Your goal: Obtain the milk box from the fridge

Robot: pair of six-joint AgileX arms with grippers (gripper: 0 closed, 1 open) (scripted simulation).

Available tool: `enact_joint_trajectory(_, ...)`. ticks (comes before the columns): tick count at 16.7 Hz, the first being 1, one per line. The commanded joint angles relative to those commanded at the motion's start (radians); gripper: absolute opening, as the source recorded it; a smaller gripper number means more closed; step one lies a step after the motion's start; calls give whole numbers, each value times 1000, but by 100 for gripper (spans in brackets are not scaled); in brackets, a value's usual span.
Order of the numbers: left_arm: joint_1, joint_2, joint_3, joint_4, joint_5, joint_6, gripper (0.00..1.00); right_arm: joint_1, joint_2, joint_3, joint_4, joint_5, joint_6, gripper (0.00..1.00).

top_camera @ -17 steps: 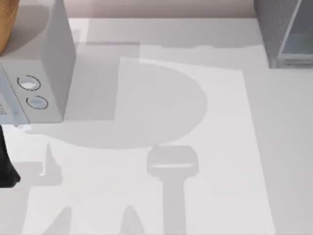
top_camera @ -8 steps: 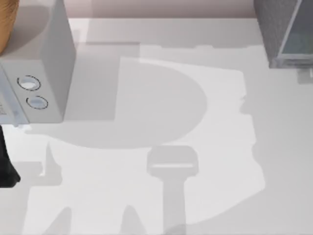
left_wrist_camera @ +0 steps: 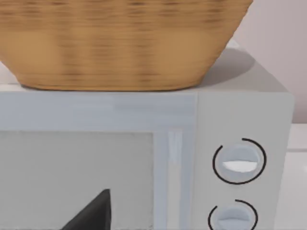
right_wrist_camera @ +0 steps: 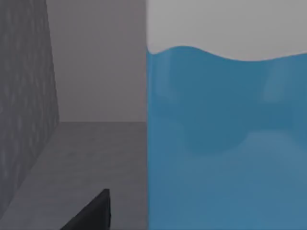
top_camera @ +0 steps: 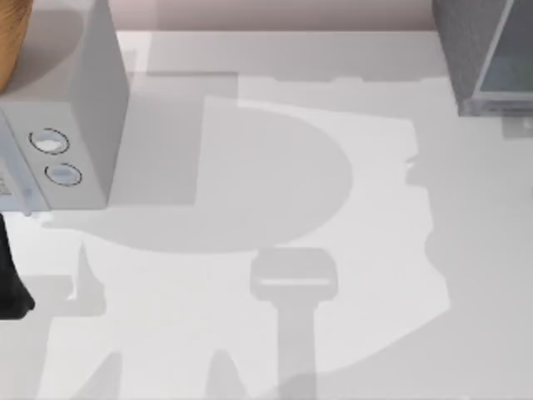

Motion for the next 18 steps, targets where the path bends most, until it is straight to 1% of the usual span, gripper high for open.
enact_joint_trajectory(7,0,0,0,0,0,0,100,25,125,250,-120,26,-1,100)
enact_joint_trajectory(12,0,0,0,0,0,0,100,28,135,270,-135,29,-2,100)
enact_joint_trajectory(18,0,0,0,0,0,0,100,28,135,270,-135,29,-2,55)
